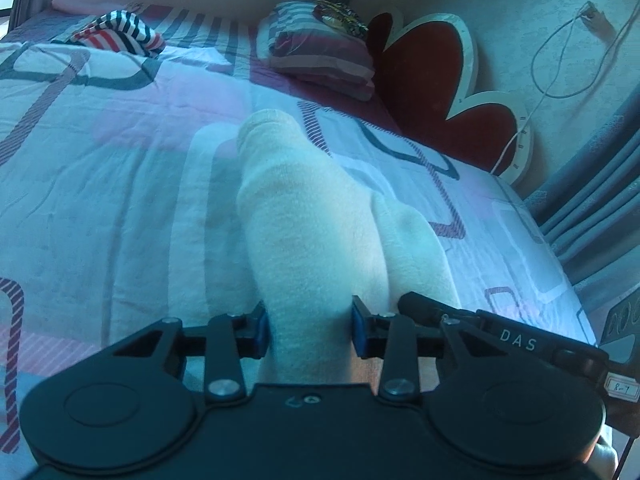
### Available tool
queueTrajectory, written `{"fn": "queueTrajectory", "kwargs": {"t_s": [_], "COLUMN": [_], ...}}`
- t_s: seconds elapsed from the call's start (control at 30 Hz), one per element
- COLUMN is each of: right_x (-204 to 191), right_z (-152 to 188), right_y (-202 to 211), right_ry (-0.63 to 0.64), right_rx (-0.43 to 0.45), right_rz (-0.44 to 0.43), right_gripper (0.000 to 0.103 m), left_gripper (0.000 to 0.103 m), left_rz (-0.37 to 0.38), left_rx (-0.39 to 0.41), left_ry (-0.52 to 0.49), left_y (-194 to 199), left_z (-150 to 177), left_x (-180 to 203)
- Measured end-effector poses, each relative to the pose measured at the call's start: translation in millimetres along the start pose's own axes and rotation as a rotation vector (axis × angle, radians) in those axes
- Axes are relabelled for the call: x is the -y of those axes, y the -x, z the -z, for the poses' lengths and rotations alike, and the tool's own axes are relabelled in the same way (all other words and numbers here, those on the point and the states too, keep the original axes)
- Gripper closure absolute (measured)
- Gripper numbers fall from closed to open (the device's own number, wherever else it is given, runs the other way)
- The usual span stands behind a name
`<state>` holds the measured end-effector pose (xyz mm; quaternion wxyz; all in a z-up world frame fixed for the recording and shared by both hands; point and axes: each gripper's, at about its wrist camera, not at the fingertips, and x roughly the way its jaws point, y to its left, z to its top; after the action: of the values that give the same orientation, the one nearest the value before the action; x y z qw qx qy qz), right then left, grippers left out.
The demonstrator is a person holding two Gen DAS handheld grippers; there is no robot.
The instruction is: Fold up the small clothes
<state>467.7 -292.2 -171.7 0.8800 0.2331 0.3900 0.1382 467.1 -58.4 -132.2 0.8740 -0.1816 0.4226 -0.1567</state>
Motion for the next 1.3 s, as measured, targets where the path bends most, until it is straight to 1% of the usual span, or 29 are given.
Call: {"fn": "queueTrajectory", "kwargs": {"t_s": [0.2,0.27,0.37,0.5,0.6,0.7,0.83,0.97,1.1,1.17,1.23,1.27,1.3], "right_x": [-33.5,-49.4,-80.0,-130.7,-174.7,-223.9,-286.7,-336.5,-368.6,-374.7,-374.2,-372.1,-367.9], "right_z": [-1.5,0.3,6.5,21.1,37.8,60.5,87.6,108.2,121.7,127.1,133.7,136.1,139.6], "right_y": [9.9,11.0,9.9,0.7,-9.9,-25.5,-52.8,-85.6,-121.4,-138.3,-153.6,-159.9,-164.8], "right_ry": [0.01,0.01,0.027,0.044,0.057,0.053,0.055,0.054,0.067,0.069,0.072,0.073,0.072], "right_rx": [0.017,0.017,0.015,0.003,-0.002,-0.007,-0.009,-0.019,-0.043,-0.06,-0.081,-0.093,-0.103], "right_rz": [-0.056,-0.082,-0.116,-0.167,-0.191,-0.21,-0.23,-0.241,-0.234,-0.222,-0.205,-0.196,-0.182], "right_gripper": [0.08,0.08,0.08,0.08,0.08,0.08,0.08,0.08,0.08,0.08,0.08,0.08,0.08], "left_gripper": [0.068,0.068,0.068,0.068,0.068,0.068,0.068,0.068,0.068,0.068,0.067,0.067,0.063], "left_rz": [0.023,0.019,0.01,-0.013,-0.028,-0.048,-0.084,-0.116,-0.137,-0.147,-0.157,-0.165,-0.172], "left_rx": [0.043,0.062,0.086,0.12,0.142,0.158,0.171,0.18,0.175,0.166,0.135,0.12,0.113], "left_ry": [-0.007,-0.006,0.013,0.045,0.046,0.054,0.057,0.054,0.077,0.086,0.101,0.109,0.116], "left_y": [32.9,48.0,74.9,116.8,151.6,187.5,222.7,240.4,241.7,236.4,226.3,222.2,217.2], "left_z": [-4.9,-7.1,-11.0,-12.9,-14.3,-18.9,-27.7,-37.4,-43.8,-41.9,-37.2,-33.9,-30.3], "left_x": [-3.7,-11.8,-33.8,-76.9,-116.0,-159.0,-215.0,-260.6,-300.7,-320.6,-340.2,-350.6,-358.1]}}
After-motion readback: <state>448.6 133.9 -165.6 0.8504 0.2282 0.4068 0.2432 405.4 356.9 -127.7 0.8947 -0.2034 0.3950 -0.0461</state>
